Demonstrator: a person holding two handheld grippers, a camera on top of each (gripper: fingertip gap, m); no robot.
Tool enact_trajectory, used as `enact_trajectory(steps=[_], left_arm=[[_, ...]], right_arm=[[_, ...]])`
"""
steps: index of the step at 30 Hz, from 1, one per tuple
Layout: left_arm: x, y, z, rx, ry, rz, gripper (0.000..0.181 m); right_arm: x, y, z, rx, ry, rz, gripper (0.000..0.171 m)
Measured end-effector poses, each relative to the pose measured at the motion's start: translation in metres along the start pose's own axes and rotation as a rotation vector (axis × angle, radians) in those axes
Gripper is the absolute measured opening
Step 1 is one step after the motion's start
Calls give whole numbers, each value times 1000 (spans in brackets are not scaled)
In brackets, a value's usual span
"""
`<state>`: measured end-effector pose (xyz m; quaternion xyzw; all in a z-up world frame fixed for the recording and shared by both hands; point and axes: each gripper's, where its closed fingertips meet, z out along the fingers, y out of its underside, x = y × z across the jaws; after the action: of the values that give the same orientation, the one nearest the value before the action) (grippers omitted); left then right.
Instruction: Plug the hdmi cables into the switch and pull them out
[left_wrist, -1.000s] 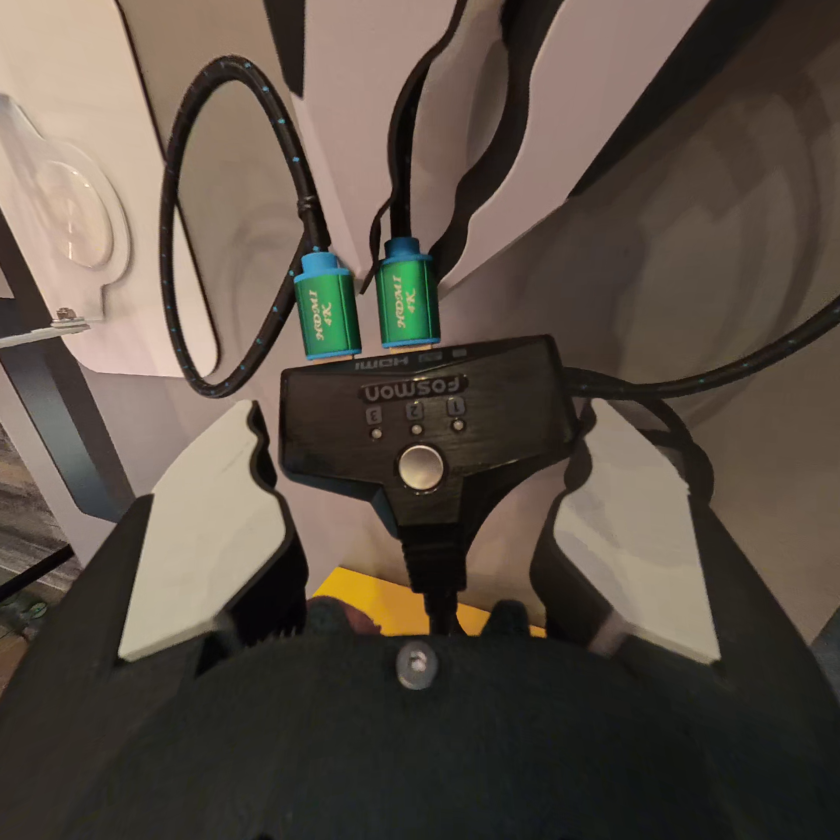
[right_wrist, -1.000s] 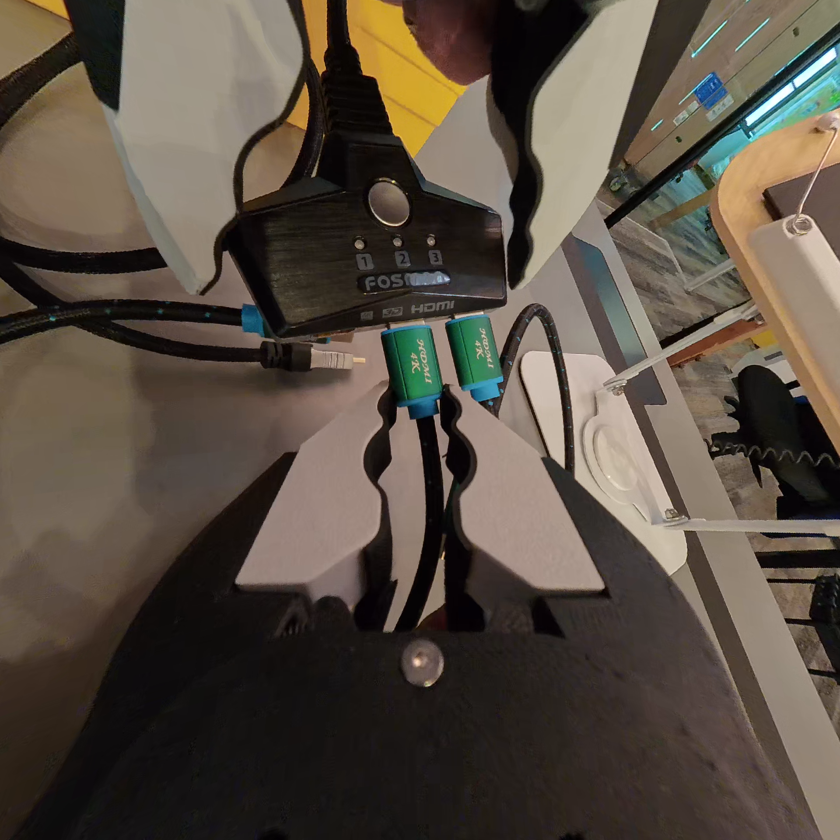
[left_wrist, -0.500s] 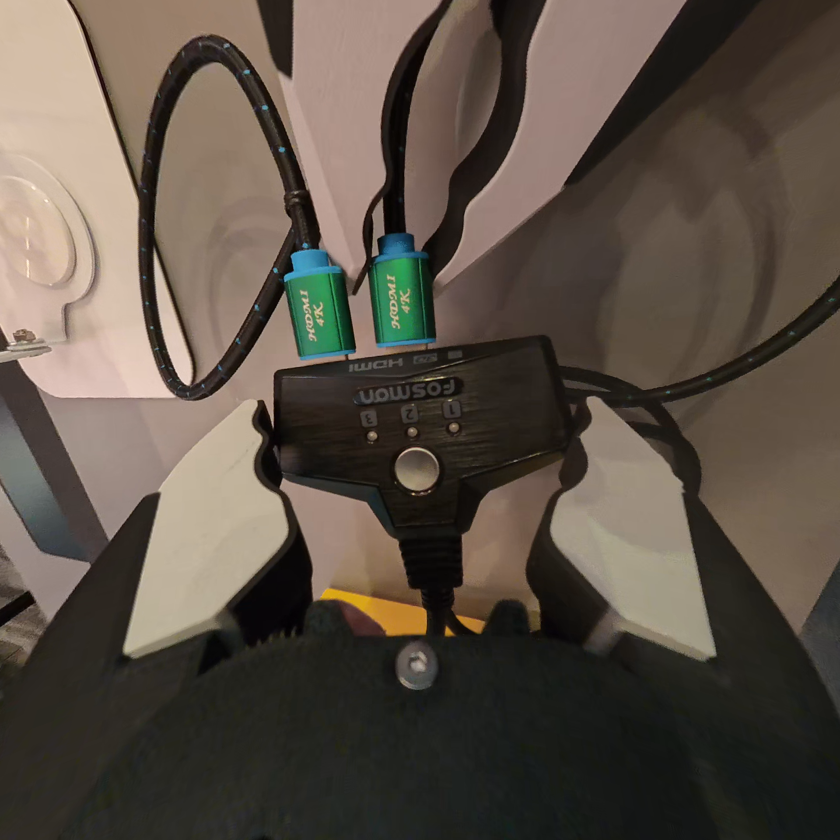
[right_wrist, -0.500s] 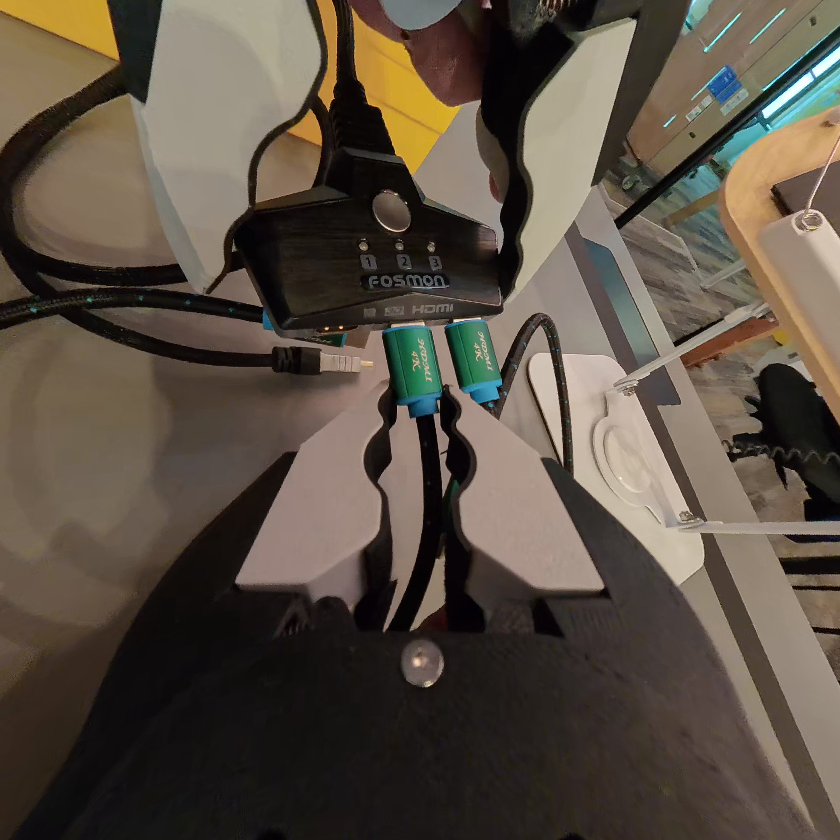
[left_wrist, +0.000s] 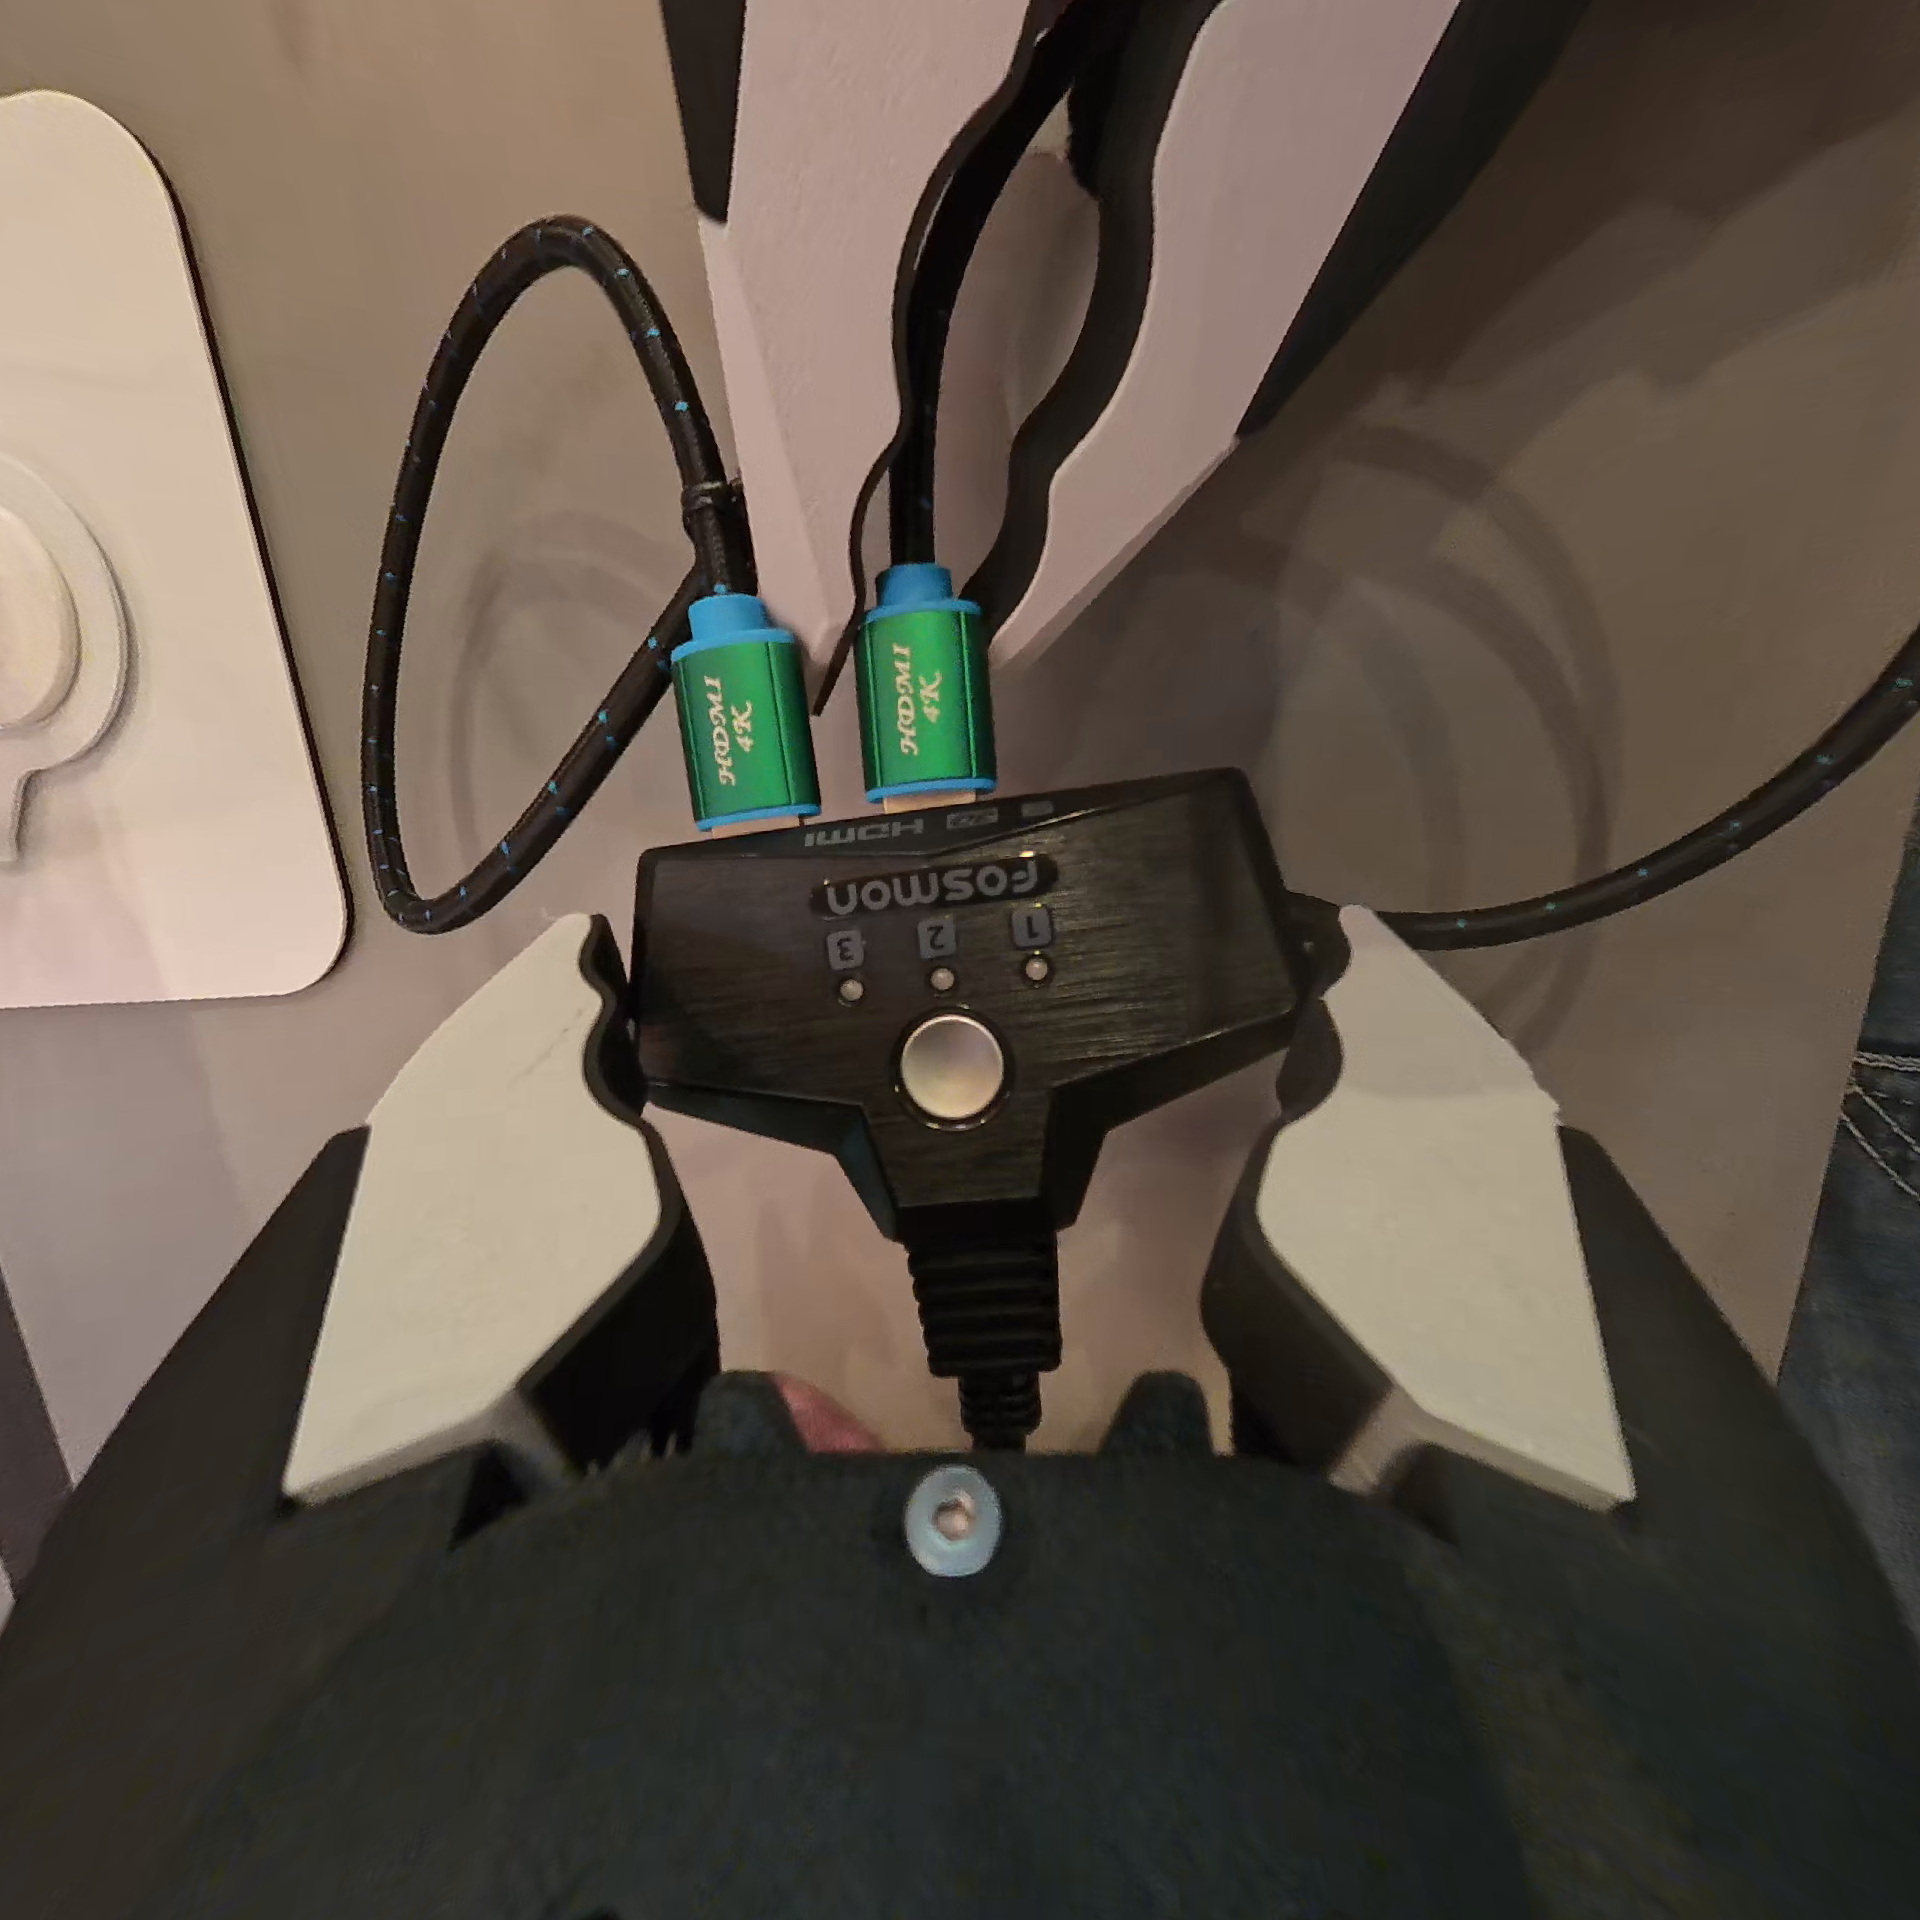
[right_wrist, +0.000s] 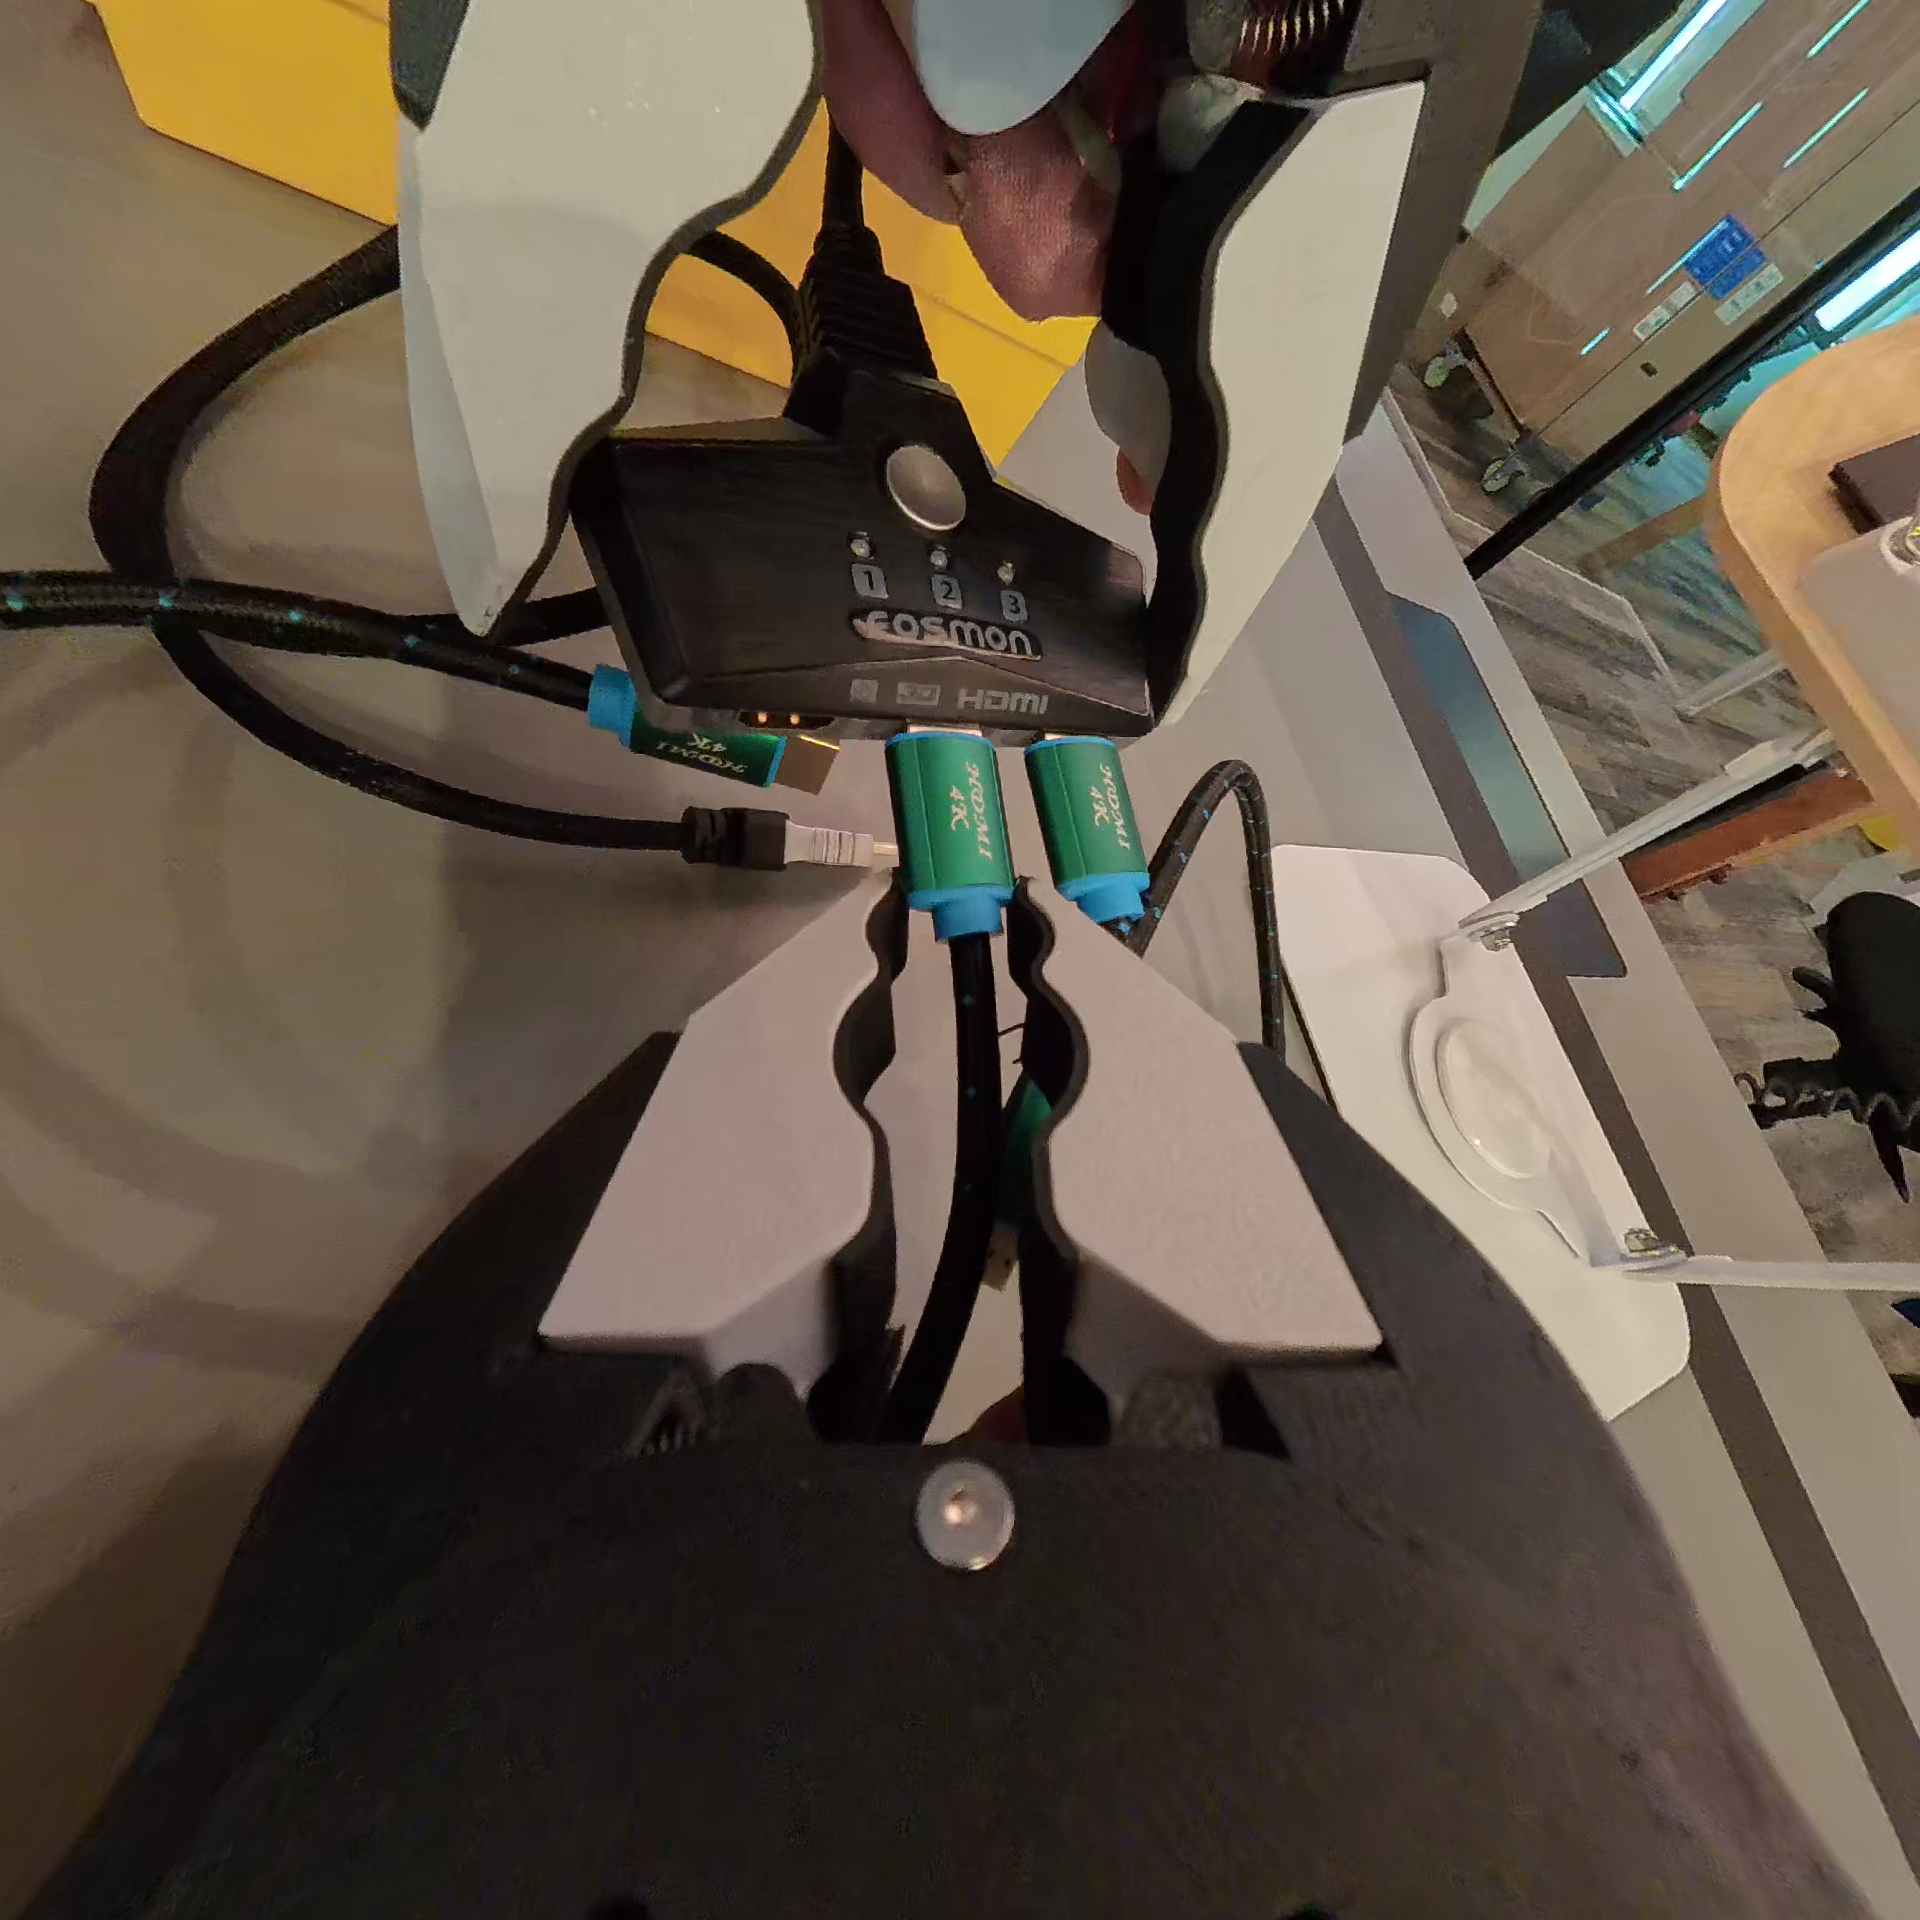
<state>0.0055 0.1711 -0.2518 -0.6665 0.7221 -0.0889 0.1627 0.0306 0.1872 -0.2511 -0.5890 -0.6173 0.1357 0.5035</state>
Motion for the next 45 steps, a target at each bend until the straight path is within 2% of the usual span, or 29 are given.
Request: enact_trajectory(steps=[6,16,20,27,38,45], left_arm=[[3,-4,-8,43,33,-5,120],[10,-13,-26,65,63,39,120],[9,-9,-25,32,49,43,119],[7,-12,-22,20,1,76,119],[5,-12,-30,48,-40,80,119],[6,-9,-27,40,-49,83,119]], right_arm=[[-4,-9,-6,68,-18,-39,28],[-8,-28,-25,171,-100,35,30],[-3,-29,-32,176,-65,12,26],[-1,-25,-26,170,-86,102,18],[2,-44,-36,346,-187,298,22],[0,-41,-31,323,-181,294,18]])
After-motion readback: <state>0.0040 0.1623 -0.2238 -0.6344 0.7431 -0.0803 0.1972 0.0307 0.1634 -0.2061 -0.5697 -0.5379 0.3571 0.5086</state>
